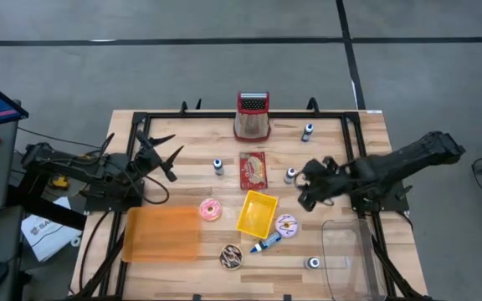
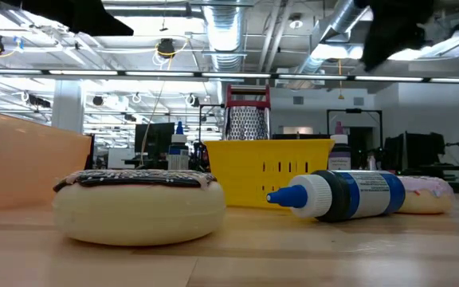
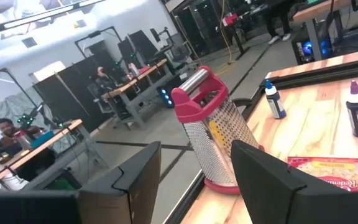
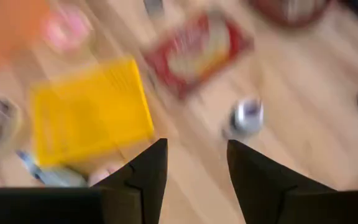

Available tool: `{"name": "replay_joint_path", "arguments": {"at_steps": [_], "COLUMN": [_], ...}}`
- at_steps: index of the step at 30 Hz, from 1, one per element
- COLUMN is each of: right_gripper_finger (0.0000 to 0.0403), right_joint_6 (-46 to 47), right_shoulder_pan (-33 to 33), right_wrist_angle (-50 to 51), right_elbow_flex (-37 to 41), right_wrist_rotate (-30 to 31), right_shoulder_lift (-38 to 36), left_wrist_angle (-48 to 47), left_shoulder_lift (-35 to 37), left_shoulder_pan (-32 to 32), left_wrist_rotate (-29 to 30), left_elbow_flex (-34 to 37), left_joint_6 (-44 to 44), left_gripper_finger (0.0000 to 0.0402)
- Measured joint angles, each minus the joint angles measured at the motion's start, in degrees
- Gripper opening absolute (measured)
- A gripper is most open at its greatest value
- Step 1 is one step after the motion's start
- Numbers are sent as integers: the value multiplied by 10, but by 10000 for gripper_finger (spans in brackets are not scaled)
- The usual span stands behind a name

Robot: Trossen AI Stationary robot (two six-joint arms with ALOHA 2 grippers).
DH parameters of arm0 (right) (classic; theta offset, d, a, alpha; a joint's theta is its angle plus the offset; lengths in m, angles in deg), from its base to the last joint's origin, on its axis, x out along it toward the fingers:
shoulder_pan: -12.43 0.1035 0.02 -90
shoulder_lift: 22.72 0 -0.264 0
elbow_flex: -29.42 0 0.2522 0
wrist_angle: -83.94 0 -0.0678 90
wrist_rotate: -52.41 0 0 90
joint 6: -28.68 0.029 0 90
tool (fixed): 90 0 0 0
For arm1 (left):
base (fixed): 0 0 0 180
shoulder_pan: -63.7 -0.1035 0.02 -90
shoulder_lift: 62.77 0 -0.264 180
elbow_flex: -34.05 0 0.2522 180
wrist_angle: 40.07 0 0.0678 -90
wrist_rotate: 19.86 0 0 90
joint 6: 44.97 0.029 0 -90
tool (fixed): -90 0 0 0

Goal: Pick & Place Food Item
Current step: Put the violet donut into the yellow basket

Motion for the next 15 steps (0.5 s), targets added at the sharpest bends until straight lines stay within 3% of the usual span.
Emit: {"name": "replay_joint_path", "arguments": {"at_steps": [8,15], "right_gripper_finger": [200,238], "right_joint_6": [50,107], "right_shoulder_pan": [7,18], "right_wrist_angle": [-49,-66], "right_elbow_flex": [-2,-2], "right_wrist_rotate": [-120,-142], "right_shoulder_lift": [77,109], "left_wrist_angle": [-17,-12], "left_shoulder_lift": [32,36], "left_shoulder_pan": [45,70], "left_wrist_rotate": [-3,-3], "left_elbow_flex": [0,0], "left_joint_6": [11,17], "left_gripper_finger": [191,191]}}
